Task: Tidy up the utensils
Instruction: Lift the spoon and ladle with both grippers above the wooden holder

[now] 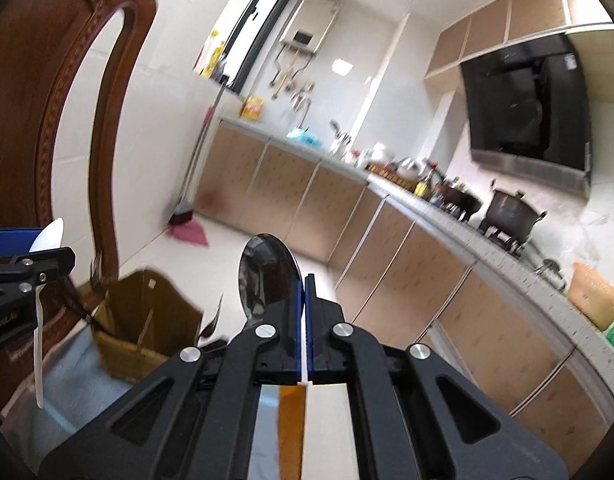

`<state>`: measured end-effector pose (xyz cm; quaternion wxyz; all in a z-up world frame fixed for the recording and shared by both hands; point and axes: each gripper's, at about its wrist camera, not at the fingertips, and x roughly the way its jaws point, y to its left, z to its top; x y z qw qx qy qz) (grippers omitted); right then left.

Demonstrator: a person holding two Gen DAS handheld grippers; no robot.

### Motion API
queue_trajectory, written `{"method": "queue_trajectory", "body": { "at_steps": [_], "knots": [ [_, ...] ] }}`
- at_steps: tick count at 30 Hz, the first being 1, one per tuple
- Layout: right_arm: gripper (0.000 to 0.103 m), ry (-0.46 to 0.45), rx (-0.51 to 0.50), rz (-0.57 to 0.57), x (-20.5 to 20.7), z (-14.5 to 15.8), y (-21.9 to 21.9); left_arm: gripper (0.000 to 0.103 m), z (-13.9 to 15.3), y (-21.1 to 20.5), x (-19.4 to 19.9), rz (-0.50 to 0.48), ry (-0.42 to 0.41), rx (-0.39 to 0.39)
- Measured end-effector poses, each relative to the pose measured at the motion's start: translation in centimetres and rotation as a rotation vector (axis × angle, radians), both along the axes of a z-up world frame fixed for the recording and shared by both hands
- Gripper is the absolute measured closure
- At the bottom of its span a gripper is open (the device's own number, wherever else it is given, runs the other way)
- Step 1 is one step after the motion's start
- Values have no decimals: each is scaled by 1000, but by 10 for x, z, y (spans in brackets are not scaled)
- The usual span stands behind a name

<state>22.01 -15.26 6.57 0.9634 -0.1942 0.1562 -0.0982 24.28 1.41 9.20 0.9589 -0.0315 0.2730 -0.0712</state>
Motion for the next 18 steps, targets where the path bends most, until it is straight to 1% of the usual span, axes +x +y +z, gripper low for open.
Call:
{"method": "queue_trajectory", "body": {
  "at_steps": [3, 5, 7, 11, 14, 16, 18],
  "knots": [
    [101, -64, -37, -26, -1, 17, 2, 70, 16, 0, 5, 0, -46, -20],
    [101, -99, -66, -37, 3, 28, 6, 70, 21, 0, 11, -3, -63, -22],
    [101, -122, -97, -46, 10, 33, 13, 70, 23, -2, 21, -8, -75, -19],
    [101, -141, -145, -58, 27, 35, 22, 70, 16, -4, 45, 2, -101, -7],
    [101, -164, -178, -74, 47, 30, 30, 70, 8, 1, 66, 4, -96, -43],
    [101, -176, -178, -83, 55, 28, 31, 70, 0, 3, 81, 6, -94, -67],
    [101, -193, -164, -91, 65, 24, 29, 70, -7, 4, 95, 14, -112, -85]
  ]
}}
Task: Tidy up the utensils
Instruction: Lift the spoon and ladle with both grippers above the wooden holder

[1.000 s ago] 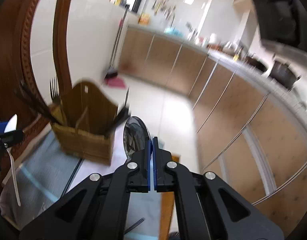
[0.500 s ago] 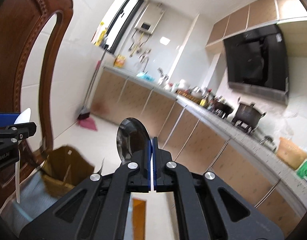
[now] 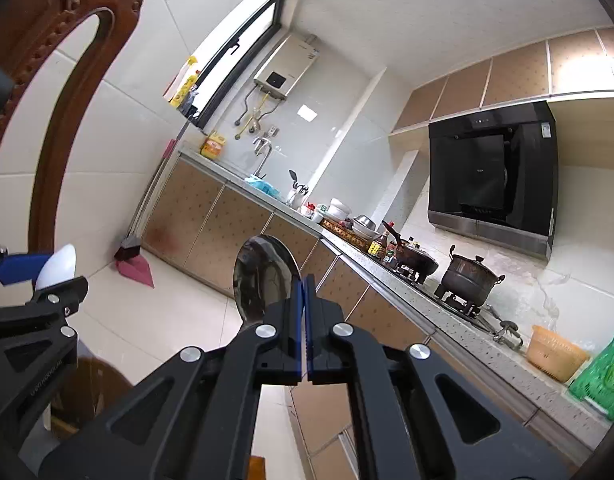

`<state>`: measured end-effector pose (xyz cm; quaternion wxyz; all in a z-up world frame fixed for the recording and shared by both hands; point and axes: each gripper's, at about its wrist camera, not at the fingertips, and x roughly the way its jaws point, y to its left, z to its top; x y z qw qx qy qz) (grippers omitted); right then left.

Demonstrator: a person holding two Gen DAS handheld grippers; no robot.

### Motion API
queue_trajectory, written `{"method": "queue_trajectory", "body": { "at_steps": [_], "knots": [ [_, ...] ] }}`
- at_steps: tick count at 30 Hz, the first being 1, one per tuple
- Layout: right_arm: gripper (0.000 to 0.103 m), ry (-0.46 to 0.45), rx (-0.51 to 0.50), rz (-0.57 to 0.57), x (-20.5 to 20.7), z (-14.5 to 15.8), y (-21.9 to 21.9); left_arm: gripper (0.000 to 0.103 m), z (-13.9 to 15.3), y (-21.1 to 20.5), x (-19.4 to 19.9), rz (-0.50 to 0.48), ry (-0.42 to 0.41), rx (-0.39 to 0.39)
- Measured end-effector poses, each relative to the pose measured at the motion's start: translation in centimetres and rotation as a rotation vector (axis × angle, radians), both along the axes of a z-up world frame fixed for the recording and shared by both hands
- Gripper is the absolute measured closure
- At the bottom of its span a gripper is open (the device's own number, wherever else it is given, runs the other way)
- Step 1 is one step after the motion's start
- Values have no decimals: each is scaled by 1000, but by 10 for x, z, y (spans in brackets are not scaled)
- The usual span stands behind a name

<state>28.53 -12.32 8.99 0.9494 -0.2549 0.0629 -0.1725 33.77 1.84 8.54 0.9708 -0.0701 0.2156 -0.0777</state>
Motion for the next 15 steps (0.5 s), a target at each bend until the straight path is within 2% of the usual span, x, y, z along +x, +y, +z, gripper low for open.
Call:
{"method": "queue_trajectory", "body": {
  "at_steps": [7, 8, 11, 14, 15],
  "knots": [
    [101, -53, 31, -11, 19, -26, -4, 70, -35, 9, 31, 28, -57, -32],
    [101, -64, 25, -9, 21, -31, -4, 70, -34, 9, 28, 18, -99, -44],
    [101, -71, 1, 0, 23, -47, 1, 70, -34, 1, 26, 24, -113, 1],
    [101, -74, -21, 7, 23, -57, 5, 69, -39, -16, 19, 33, -154, 88],
    [101, -72, -22, 11, 23, -60, 5, 69, -40, -16, 19, 29, -155, 72]
  ]
}}
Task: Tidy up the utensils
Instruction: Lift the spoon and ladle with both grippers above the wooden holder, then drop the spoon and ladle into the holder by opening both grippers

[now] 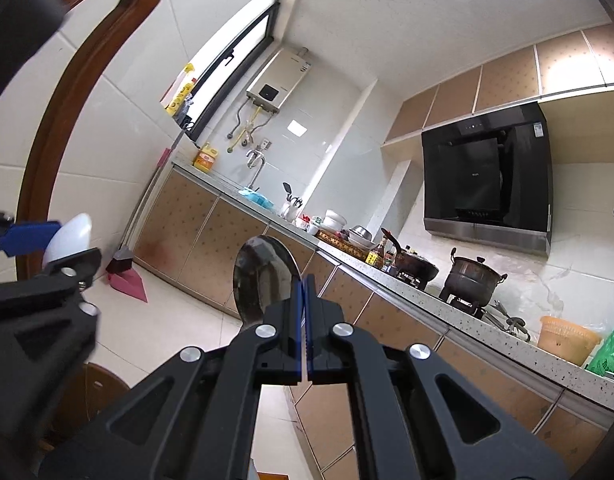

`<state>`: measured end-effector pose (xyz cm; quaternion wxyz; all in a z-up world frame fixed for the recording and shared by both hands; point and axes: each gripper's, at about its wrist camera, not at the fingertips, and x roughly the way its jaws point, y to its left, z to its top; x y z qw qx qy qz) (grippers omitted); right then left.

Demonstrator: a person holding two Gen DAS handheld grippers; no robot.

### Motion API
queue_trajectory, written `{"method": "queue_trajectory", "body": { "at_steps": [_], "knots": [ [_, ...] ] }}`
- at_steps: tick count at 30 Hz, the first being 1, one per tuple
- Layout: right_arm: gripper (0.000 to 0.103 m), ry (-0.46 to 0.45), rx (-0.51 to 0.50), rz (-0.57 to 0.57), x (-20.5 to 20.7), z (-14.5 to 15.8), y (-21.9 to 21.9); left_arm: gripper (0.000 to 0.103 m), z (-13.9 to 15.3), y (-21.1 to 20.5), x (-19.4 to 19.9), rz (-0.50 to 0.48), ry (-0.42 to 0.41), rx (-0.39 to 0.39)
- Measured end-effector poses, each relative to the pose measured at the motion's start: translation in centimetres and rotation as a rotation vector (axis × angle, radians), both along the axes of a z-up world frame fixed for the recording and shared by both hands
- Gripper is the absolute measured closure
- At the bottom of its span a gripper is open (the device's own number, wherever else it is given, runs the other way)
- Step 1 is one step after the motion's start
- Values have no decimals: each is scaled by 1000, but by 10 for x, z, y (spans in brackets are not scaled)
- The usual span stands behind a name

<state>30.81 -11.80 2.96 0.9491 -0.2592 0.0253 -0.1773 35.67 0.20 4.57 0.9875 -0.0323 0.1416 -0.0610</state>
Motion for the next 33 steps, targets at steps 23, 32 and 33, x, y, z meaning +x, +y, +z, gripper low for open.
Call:
{"method": "queue_trajectory", "body": {
  "at_steps": [23, 32, 33],
  "knots": [
    [101, 105, 114, 103, 3, -31, -14, 69, -47, 13, -7, 87, -53, -46],
    [100, 95, 123, 154, -12, -39, -11, 57, -48, 20, -18, 91, -42, -51],
    [100, 103, 120, 161, -13, -39, -10, 53, -48, 22, -19, 92, -38, -55]
  ]
}}
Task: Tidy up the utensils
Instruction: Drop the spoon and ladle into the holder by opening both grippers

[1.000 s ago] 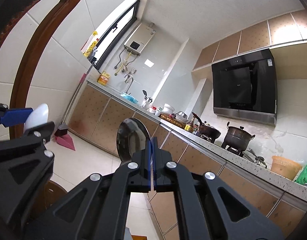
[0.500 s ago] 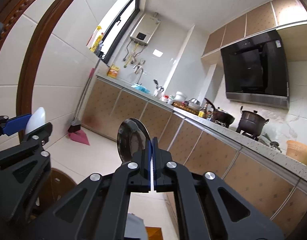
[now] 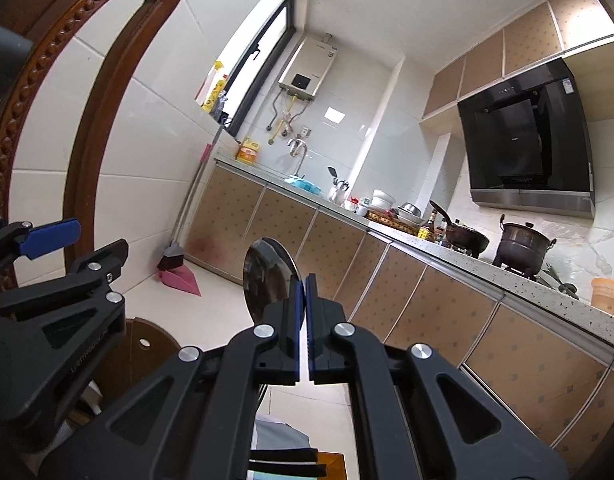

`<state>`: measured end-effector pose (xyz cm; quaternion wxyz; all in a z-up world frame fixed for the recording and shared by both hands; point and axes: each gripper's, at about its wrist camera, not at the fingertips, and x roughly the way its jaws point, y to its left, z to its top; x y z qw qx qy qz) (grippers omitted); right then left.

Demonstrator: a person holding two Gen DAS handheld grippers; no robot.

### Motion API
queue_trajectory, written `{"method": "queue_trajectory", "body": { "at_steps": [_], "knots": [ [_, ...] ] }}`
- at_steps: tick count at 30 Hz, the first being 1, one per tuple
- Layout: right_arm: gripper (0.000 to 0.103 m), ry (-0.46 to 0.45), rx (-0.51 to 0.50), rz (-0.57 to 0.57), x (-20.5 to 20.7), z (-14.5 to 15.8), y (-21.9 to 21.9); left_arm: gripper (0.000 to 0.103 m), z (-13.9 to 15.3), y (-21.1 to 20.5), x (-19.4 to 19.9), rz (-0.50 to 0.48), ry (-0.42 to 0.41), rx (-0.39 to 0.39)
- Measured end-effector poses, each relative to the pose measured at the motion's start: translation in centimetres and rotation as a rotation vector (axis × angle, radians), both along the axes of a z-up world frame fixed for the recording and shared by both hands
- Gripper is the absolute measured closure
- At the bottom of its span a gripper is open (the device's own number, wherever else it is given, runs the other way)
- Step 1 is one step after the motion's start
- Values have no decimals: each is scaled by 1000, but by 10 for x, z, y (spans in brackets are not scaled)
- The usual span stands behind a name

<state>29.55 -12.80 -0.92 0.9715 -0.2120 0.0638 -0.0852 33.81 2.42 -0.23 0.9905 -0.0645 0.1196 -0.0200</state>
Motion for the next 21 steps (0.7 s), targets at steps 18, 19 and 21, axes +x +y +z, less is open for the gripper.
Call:
{"method": "queue_trajectory", "body": {
  "at_steps": [18, 19, 21],
  "knots": [
    [43, 24, 123, 86, -69, 43, -6, 29, 21, 27, -87, 32, 65, -46],
    [42, 22, 134, 93, -75, 46, -6, 28, 22, 29, -94, 36, 62, -44],
    [41, 26, 161, 110, -87, 52, -6, 27, 25, 30, -109, 37, 59, -36]
  ]
}}
